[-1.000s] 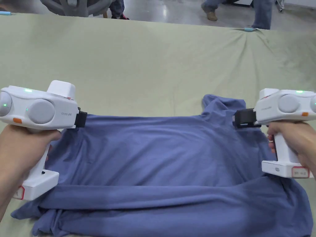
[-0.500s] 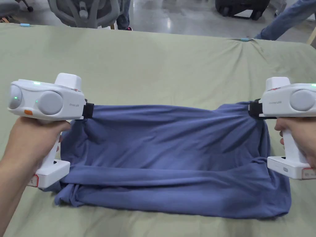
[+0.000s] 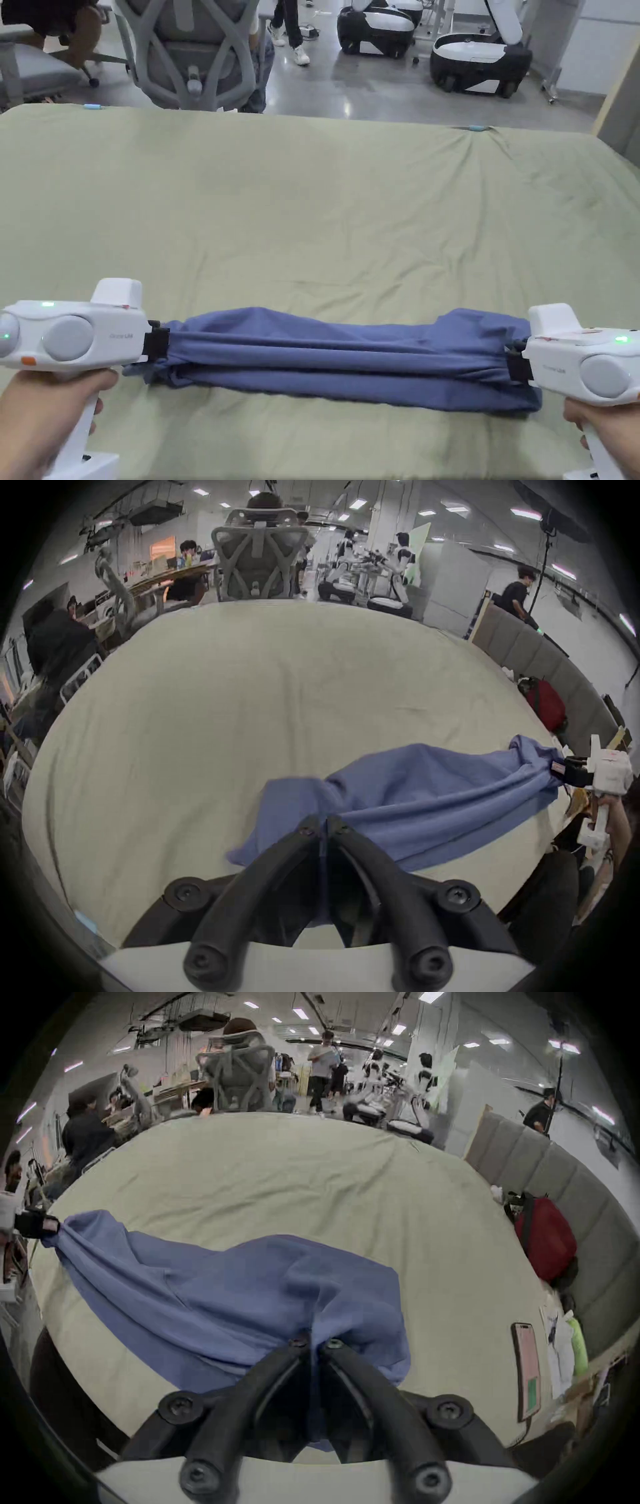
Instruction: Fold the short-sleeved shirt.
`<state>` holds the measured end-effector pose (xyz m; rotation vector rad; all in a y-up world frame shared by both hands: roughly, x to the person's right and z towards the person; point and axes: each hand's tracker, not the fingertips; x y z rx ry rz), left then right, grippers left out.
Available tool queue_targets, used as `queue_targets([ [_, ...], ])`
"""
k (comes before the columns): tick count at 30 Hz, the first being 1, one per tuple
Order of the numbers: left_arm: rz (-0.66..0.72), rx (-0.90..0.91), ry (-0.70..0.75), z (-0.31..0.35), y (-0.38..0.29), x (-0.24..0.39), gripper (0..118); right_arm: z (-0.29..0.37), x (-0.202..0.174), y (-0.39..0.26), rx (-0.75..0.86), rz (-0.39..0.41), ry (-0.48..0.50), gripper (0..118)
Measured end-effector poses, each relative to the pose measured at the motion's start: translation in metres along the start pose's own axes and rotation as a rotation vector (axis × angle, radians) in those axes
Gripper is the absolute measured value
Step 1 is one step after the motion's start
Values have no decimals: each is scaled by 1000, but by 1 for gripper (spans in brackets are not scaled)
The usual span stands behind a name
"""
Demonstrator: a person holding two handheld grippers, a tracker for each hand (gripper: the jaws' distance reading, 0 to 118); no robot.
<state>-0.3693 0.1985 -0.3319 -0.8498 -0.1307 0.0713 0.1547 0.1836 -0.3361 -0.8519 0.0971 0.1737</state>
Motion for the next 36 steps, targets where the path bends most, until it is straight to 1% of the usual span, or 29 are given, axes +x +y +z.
queue_targets([
  [1,5,37,25,4,-1,5,28,5,-2,3,24,-8,-7,12],
  [2,-5,90,57,12,0,14,57,14,-6,9,70,-7,-17,30],
  [3,-25,150,94,20,1,26,87,27,-15,16,104,-10,-31,62],
  [4,-39,204,112,24,2,37,111,37,-23,23,136,-12,-32,97],
  [5,-46,260,123,28,4,53,112,44,-34,29,175,-17,-8,107],
  [6,-48,299,120,33,8,68,111,50,-47,33,224,-28,0,110],
  [7,-52,333,105,36,10,82,111,55,-59,36,271,-35,6,110],
  [8,-46,362,108,35,12,96,106,63,-77,40,321,-40,15,110],
  [10,-61,395,110,32,12,118,98,67,-98,40,381,-67,15,106],
  [11,-64,388,113,29,10,128,92,69,-109,38,413,-83,16,102],
  [12,-69,388,98,27,8,134,80,69,-117,35,422,-87,18,93],
  [13,-71,385,90,25,5,139,43,68,-123,32,424,-83,12,66],
  [14,-79,371,92,12,4,135,9,65,-129,28,421,-72,-12,33],
  [15,-93,358,88,9,0,137,0,62,-133,25,420,-68,-19,5],
  [16,-96,353,90,8,-1,135,0,61,-135,21,422,-71,-20,1],
  [18,-90,327,58,7,-2,128,0,60,-134,17,423,-87,-8,0],
  [20,-91,340,80,11,-2,117,0,59,-136,15,423,-81,-12,0],
  [22,-57,346,98,16,2,95,0,59,-136,15,432,-75,-20,0],
  [24,9,334,134,17,4,62,0,60,-139,17,428,-74,-22,0],
  [25,46,332,138,18,3,45,1,59,-140,18,427,-75,-24,0],
  [26,98,328,136,19,2,26,10,58,-142,19,426,-74,-24,0],
  [27,173,314,109,19,0,3,24,57,-146,20,424,-71,-23,0],
  [28,233,300,76,17,-2,-16,54,57,-148,22,421,-68,-21,0],
  [29,303,281,34,14,-6,-37,80,55,-153,23,419,-63,-19,0],
  [30,370,249,-3,11,-10,-52,103,55,-156,24,418,-59,-16,0],
  [31,427,224,-45,5,-15,-66,115,54,-159,26,416,-57,-12,0],
  [33,603,207,-192,-4,-28,-88,116,52,-163,28,414,-54,-6,0],
  [36,833,154,-419,-33,-48,-98,117,52,-164,30,410,-53,-2,0],
])
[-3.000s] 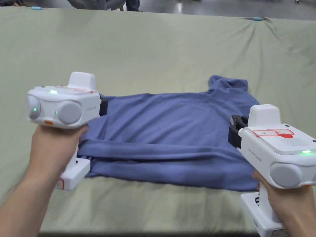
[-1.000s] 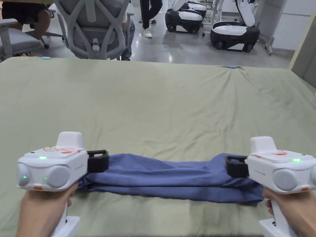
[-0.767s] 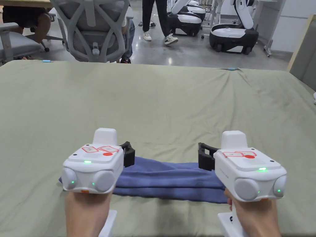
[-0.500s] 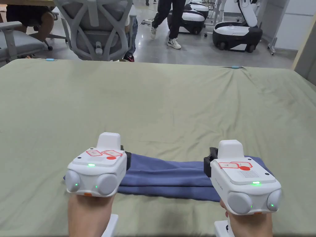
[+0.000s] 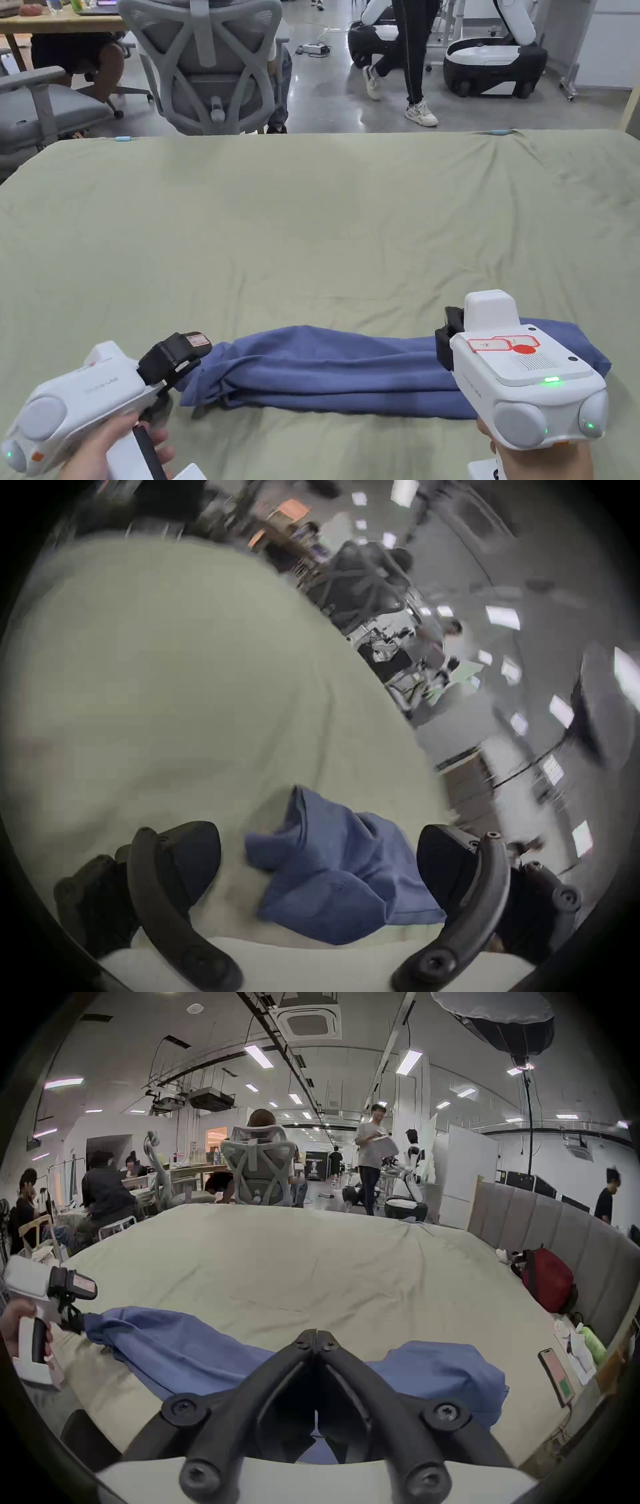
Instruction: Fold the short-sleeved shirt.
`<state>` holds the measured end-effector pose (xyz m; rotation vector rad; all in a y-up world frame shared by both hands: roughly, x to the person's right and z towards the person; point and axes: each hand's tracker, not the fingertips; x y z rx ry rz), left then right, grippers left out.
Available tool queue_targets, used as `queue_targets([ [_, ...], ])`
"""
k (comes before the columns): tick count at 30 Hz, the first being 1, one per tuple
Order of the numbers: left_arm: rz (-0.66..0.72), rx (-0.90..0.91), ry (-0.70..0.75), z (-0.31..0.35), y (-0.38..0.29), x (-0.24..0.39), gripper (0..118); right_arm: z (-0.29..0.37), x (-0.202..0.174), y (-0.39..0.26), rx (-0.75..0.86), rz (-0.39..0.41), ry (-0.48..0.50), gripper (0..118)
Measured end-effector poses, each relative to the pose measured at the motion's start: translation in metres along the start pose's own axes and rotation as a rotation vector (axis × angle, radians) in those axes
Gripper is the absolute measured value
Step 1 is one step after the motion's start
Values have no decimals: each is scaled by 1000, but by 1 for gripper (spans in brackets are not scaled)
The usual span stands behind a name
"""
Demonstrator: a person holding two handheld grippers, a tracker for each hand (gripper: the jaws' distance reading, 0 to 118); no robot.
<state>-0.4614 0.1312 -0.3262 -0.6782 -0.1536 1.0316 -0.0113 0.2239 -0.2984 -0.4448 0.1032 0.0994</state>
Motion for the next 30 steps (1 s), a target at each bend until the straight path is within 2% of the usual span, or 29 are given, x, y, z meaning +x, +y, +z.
queue_targets([
  [2,154,-92,-145,-25,-15,-17,117,1,1,1,-1,2,-6,0],
  [4,143,-73,-246,-39,-31,-6,118,2,6,3,-3,-2,-11,0],
  [7,123,-47,-247,-70,-25,-1,118,6,10,5,-2,-2,-26,0],
  [8,136,-51,-224,-75,-23,3,114,7,13,6,-3,-3,-27,0],
  [9,143,-35,-165,-76,-22,5,94,7,13,6,-4,-2,-31,0],
  [10,144,-10,-58,-74,-19,7,40,7,13,7,-2,-2,-35,0],
  [11,114,27,45,-74,-14,6,16,8,13,7,-1,-3,-35,0],
  [15,65,100,31,-56,3,2,15,7,6,8,-2,-9,-28,0],
  [19,-127,251,191,-12,31,15,15,3,-3,7,-11,-5,-9,0],
  [24,-634,295,393,2,21,70,15,4,-12,7,-12,18,14,0],
  [27,-977,270,474,-29,-21,112,15,6,-13,8,-10,27,19,0],
  [30,-1206,182,484,-67,-75,147,15,9,-11,5,-7,30,21,0],
])
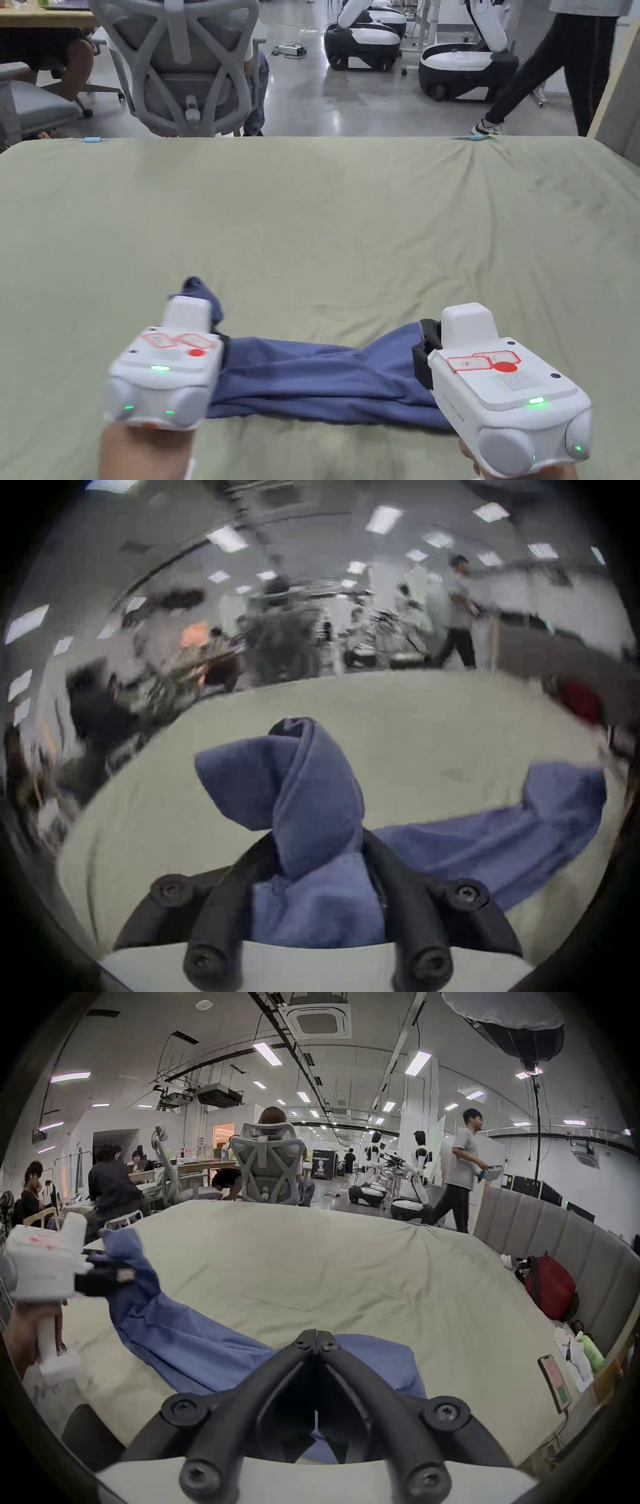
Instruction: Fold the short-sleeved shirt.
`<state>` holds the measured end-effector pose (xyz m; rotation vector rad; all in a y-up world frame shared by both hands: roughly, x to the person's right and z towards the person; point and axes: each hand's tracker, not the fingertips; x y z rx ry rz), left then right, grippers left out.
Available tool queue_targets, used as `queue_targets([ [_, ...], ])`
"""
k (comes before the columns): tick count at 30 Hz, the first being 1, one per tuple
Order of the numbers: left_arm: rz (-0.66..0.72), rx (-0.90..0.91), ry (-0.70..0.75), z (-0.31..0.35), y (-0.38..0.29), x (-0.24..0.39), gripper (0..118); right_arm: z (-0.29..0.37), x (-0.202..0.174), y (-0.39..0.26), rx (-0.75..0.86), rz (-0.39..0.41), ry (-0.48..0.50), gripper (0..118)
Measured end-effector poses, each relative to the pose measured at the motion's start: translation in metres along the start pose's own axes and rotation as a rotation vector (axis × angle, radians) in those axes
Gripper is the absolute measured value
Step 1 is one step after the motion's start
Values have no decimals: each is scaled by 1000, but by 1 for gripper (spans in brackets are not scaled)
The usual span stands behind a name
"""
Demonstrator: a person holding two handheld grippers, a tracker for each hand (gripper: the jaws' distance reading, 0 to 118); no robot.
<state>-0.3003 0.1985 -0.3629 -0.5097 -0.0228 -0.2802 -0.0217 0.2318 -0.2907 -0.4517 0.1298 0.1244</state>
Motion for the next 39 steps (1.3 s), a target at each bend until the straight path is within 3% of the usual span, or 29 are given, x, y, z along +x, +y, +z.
queue_targets([
  [5,-145,-154,-53,-34,-10,81,14,6,12,-10,-6,-6,-6,0],
  [6,-138,-188,-53,-40,-13,86,16,6,15,-12,-11,-9,-5,0],
  [7,-105,-220,-64,-41,-13,82,31,6,17,-14,-15,-10,-6,0],
  [10,123,-137,-170,-23,-4,51,94,5,24,-15,-42,-22,20,0],
  [11,235,-103,-231,-16,1,35,102,5,25,-16,-42,-32,27,0],
  [14,597,32,-405,7,2,-16,101,4,24,-14,-40,-35,36,0],
  [16,699,-25,-358,6,-2,-31,101,3,21,-13,-36,-41,43,0],
  [18,685,-94,-272,-7,-11,-38,97,2,18,-12,-34,-52,52,0],
  [19,666,-134,-248,-15,-16,-38,80,2,17,-12,-31,-55,56,0],
  [21,672,-177,-282,-29,-23,-29,19,3,15,-12,-28,-54,61,0],
  [22,686,-182,-318,-33,-26,-23,3,3,14,-12,-28,-49,61,0],
  [28,621,-187,-443,-41,-18,28,1,3,21,-16,-37,-52,47,0],
  [33,474,-211,-472,-40,-3,70,1,3,32,-17,-45,-63,22,0],
  [35,453,-219,-385,-39,-3,69,0,2,32,-16,-45,-68,19,0],
  [39,520,-223,-401,-42,-10,44,0,2,28,-15,-39,-65,28,0],
])
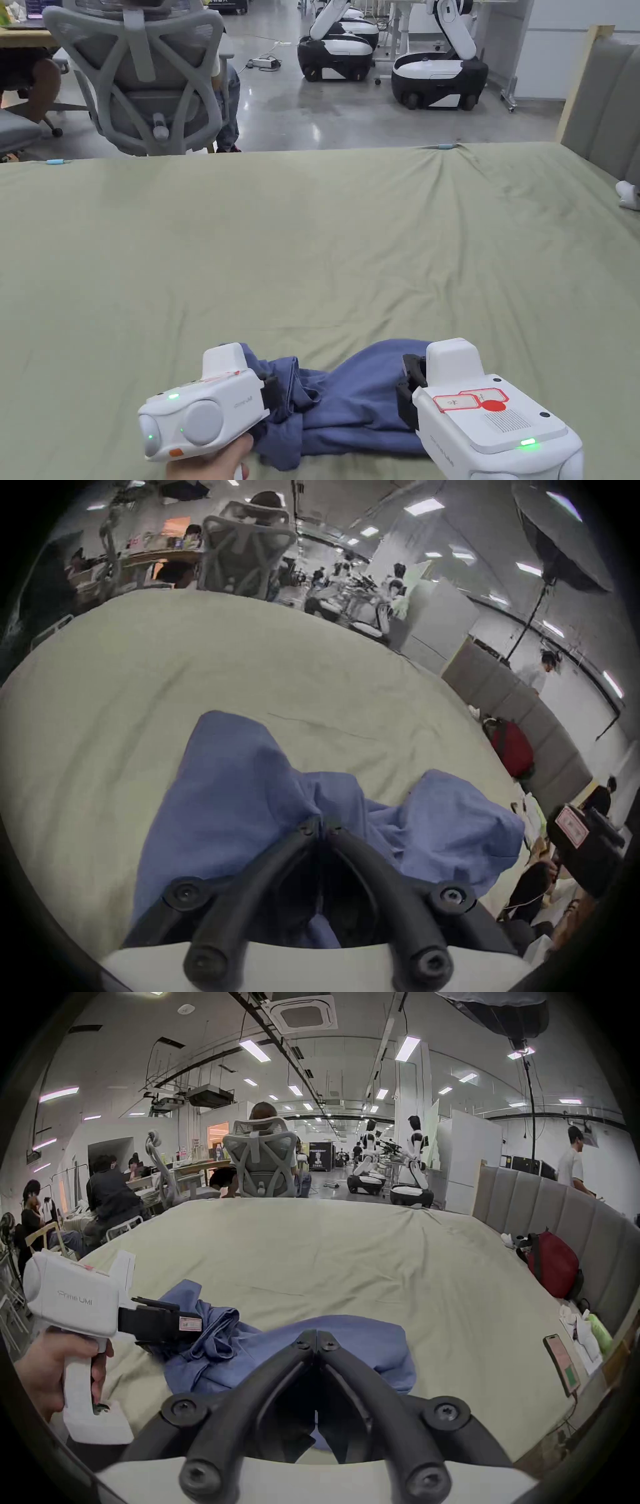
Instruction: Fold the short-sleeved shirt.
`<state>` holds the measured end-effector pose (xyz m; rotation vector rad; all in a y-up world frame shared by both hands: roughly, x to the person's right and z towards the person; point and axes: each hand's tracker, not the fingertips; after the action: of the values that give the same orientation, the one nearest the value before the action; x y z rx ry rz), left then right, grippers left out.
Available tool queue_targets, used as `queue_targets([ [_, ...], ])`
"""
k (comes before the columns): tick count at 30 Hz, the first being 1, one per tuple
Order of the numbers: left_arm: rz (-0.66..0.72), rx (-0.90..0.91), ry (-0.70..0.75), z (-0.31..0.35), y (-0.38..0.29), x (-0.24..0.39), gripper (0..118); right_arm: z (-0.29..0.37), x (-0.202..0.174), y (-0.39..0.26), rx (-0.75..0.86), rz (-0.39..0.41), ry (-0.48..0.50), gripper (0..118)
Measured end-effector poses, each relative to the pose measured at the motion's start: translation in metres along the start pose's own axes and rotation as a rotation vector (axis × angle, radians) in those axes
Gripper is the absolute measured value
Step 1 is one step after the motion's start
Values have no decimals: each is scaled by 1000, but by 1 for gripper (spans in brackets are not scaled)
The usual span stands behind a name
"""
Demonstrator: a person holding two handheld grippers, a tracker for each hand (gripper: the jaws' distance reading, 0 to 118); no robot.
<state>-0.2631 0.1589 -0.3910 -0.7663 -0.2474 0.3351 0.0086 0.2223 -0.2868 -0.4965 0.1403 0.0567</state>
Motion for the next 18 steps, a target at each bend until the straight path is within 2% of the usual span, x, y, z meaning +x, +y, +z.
queue_targets([
  [3,33,55,-16,20,6,-12,0,-1,-5,0,-2,2,9,0],
  [4,58,126,-31,36,10,-17,7,-1,-7,0,0,1,14,0],
  [5,82,188,-49,53,15,-24,22,0,-9,1,2,2,15,0],
  [6,104,227,-55,70,20,-32,49,0,-10,1,3,6,18,0],
  [7,126,255,-52,82,24,-41,83,0,-11,1,4,9,21,0],
  [8,152,285,-45,93,28,-52,99,0,-13,2,5,12,22,0],
  [9,169,309,-31,101,29,-63,106,0,-14,3,6,12,24,0],
  [11,209,324,10,108,28,-87,109,0,-17,4,10,11,31,0],
  [13,281,249,-1,98,20,-111,110,-1,-21,5,12,13,36,0],
  [15,422,149,-100,76,4,-134,111,-1,-24,5,12,15,43,0],
  [18,704,33,-370,32,-27,-162,112,-1,-26,5,11,23,44,0],
])
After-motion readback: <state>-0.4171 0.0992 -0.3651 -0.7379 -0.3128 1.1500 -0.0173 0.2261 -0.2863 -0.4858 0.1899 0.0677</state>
